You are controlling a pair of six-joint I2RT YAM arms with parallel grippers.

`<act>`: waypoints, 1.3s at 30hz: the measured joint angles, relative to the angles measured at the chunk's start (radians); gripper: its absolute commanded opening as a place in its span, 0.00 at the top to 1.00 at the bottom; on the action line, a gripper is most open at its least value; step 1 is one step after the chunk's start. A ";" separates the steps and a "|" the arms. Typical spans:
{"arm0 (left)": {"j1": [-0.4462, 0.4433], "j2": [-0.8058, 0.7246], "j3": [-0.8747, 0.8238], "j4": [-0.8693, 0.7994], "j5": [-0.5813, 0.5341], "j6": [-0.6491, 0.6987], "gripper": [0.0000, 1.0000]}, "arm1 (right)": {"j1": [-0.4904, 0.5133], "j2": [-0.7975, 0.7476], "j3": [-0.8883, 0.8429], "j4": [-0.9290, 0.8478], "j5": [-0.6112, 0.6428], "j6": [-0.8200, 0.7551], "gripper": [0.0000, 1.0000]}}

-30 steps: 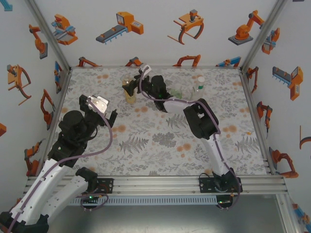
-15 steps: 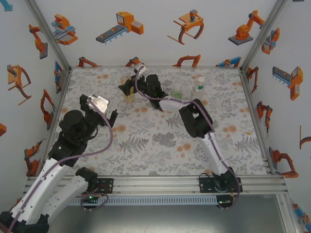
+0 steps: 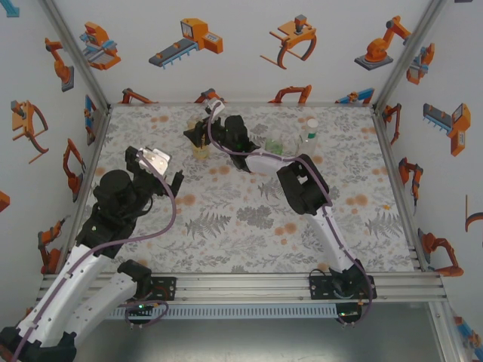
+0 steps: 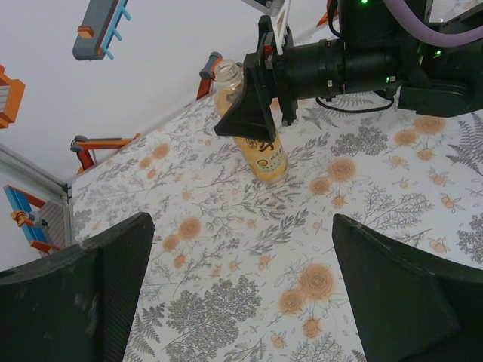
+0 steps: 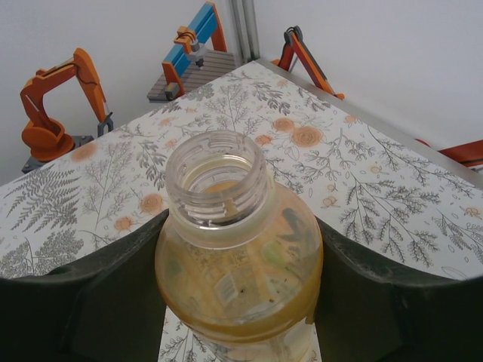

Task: Screw on the bottle caps

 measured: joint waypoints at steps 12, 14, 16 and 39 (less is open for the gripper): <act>0.005 0.029 0.000 0.000 0.032 -0.002 0.07 | 0.000 -0.187 -0.221 -0.021 -0.004 -0.029 0.53; 0.006 0.032 0.000 0.000 0.042 -0.002 0.07 | 0.000 -0.238 -0.269 -0.023 -0.004 -0.030 0.53; 0.006 0.036 0.000 0.000 0.053 -0.002 0.07 | 0.000 -0.292 -0.316 -0.025 -0.005 -0.030 0.54; 0.005 0.115 0.021 0.095 0.426 -0.173 0.11 | 0.001 -0.824 -0.646 -0.256 -0.041 0.001 0.62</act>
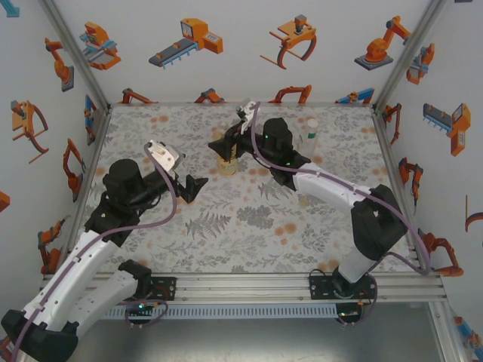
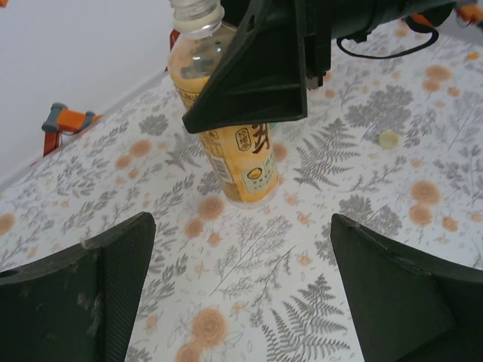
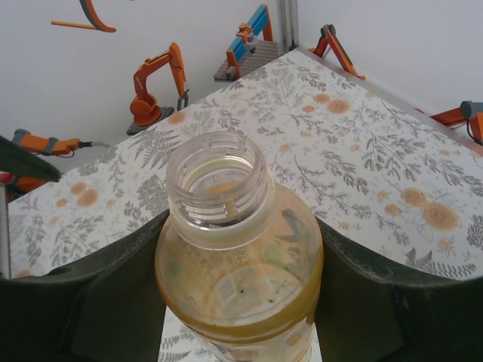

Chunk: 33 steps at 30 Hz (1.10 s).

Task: Screw on the bottle caps

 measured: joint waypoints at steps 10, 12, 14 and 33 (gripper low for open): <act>0.000 -0.006 -0.061 0.109 0.062 -0.064 0.10 | 0.000 -0.136 -0.002 -0.162 -0.014 0.050 0.68; 0.000 -0.002 -0.067 0.127 0.083 -0.074 0.10 | 0.000 -0.149 -0.002 -0.171 -0.024 0.067 0.69; 0.000 0.002 -0.070 0.137 0.100 -0.081 0.10 | 0.000 -0.158 -0.002 -0.176 -0.031 0.079 0.69; -0.055 0.166 -0.091 0.467 0.333 -0.237 0.06 | 0.000 -0.248 -0.074 -0.016 -0.217 0.278 0.72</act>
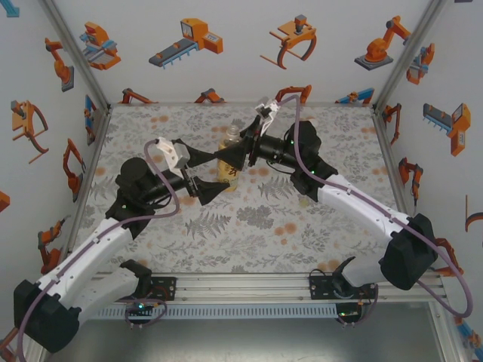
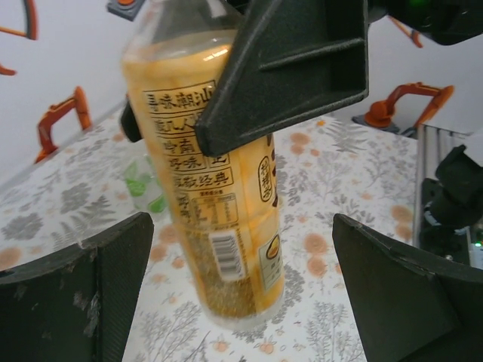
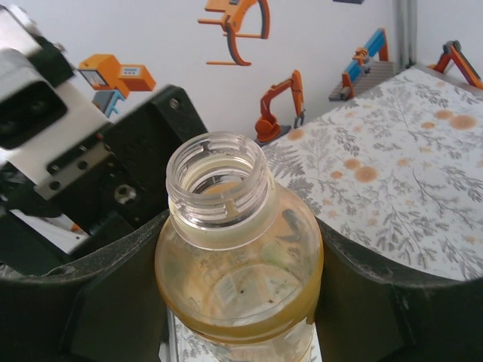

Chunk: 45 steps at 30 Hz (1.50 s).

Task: Screw on the bottle caps

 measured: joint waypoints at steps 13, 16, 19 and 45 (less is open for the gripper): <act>-0.046 0.154 0.033 0.143 0.010 -0.061 0.22 | 0.021 0.002 -0.013 0.214 -0.018 0.110 0.75; -0.046 0.163 0.047 0.155 0.009 -0.065 0.28 | 0.020 0.002 -0.029 0.224 -0.011 0.111 0.76; -0.048 0.165 0.052 0.161 0.009 -0.067 0.35 | 0.021 0.002 -0.039 0.224 -0.011 0.114 0.76; -0.005 0.028 0.132 -0.172 -0.161 0.059 0.61 | 0.026 -0.163 -0.090 0.031 0.179 -0.040 0.26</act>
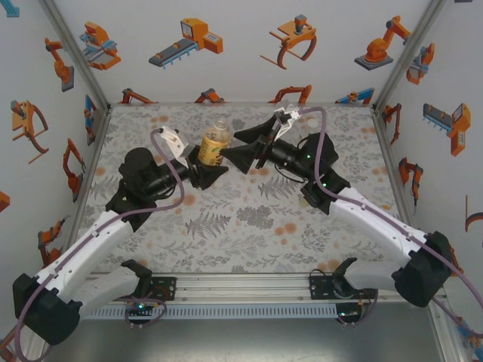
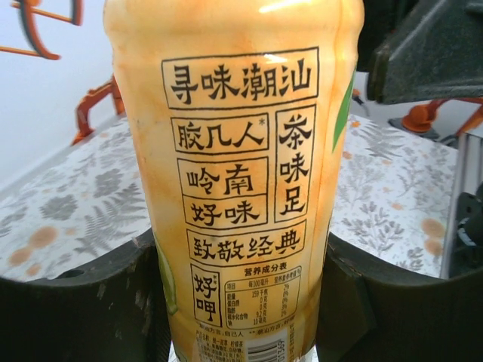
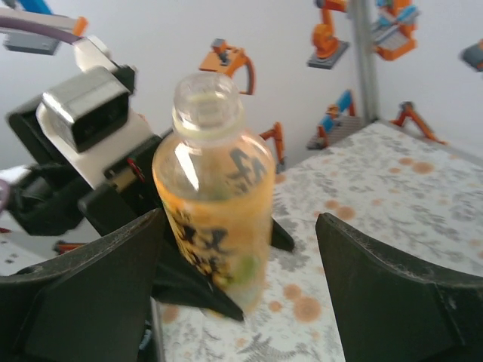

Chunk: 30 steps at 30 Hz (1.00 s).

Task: Screw on the bottle caps

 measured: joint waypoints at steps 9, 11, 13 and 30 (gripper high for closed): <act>0.126 -0.024 0.111 -0.209 -0.014 0.073 0.77 | -0.039 -0.049 0.076 -0.396 0.198 -0.132 0.31; 0.154 -0.021 0.119 -0.229 -0.007 0.077 0.83 | -0.065 -0.047 0.076 -0.486 0.229 -0.135 0.32; 0.175 -0.014 0.122 -0.235 0.003 0.079 0.92 | -0.089 -0.042 0.075 -0.555 0.253 -0.134 0.34; 0.262 0.023 0.089 -0.233 0.076 0.036 1.00 | -0.301 0.089 -0.034 -1.028 0.400 -0.028 0.54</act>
